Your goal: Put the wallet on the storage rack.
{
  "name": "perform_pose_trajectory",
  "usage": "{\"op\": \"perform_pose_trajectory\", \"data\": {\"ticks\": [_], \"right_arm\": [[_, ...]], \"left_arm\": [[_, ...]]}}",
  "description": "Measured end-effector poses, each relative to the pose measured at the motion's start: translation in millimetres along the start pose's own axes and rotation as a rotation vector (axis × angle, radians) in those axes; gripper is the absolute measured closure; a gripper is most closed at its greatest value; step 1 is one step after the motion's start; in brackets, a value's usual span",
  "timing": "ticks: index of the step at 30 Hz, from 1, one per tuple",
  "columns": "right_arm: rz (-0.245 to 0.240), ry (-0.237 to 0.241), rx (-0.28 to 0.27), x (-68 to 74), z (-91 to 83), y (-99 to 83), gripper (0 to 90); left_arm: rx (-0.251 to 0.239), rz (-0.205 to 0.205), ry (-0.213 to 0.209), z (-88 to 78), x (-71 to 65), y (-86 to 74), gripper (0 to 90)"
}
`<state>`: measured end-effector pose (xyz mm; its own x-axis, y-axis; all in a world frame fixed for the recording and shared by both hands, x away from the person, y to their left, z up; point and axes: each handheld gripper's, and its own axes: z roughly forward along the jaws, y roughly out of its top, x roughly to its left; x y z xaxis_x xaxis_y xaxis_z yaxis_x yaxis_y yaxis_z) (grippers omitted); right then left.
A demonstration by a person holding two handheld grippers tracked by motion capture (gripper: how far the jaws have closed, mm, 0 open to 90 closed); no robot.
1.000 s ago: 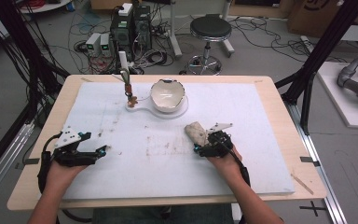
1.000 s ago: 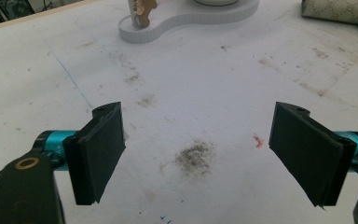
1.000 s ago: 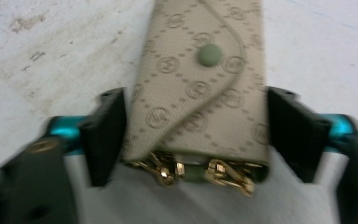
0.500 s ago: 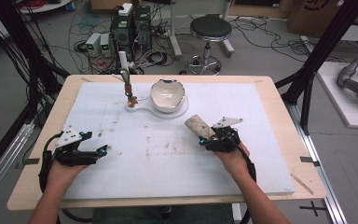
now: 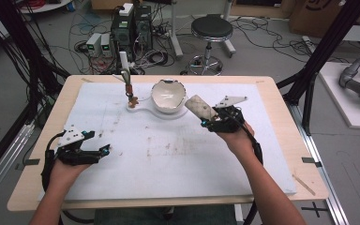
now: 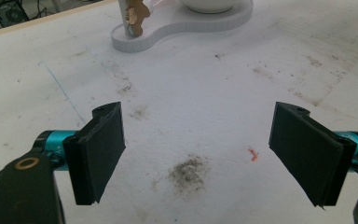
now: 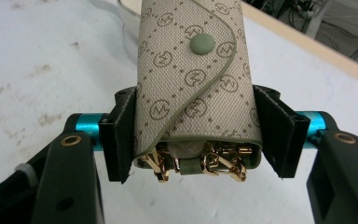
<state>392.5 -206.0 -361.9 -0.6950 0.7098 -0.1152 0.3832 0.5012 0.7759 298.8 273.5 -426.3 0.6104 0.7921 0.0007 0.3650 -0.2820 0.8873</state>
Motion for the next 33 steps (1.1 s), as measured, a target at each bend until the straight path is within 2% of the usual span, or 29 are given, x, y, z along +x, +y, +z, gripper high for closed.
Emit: {"op": "perform_pose_trajectory", "data": {"ticks": [8,15,19,23,27,29,33], "right_arm": [[-0.053,0.009,0.001,-0.9,11.0,38.7,37.0],[-0.106,0.026,0.028,7.6,29.4,64.8,36.9],[-0.14,0.023,0.079,13.2,44.3,75.8,36.9],[-0.172,0.019,0.107,17.5,58.6,84.4,36.9],[-0.19,0.008,0.152,20.0,72.0,91.6,36.9],[-0.186,0.012,0.151,20.8,77.0,94.1,36.9],[-0.196,0.009,0.183,24.1,87.8,95.7,36.9]], "left_arm": [[0.0,0.0,-0.003,0.9,0.3,0.1,18.2],[-0.001,0.0,-0.004,1.4,0.0,0.7,18.2],[0.0,-0.004,-0.004,1.1,0.3,-0.4,18.2],[0.0,-0.008,-0.002,0.5,1.4,-1.0,18.2],[0.002,-0.005,-0.002,0.4,2.0,-1.1,18.2],[0.001,-0.008,-0.001,0.5,1.9,-1.2,18.1],[0.002,-0.01,0.0,0.8,2.5,-1.6,18.2]]}}
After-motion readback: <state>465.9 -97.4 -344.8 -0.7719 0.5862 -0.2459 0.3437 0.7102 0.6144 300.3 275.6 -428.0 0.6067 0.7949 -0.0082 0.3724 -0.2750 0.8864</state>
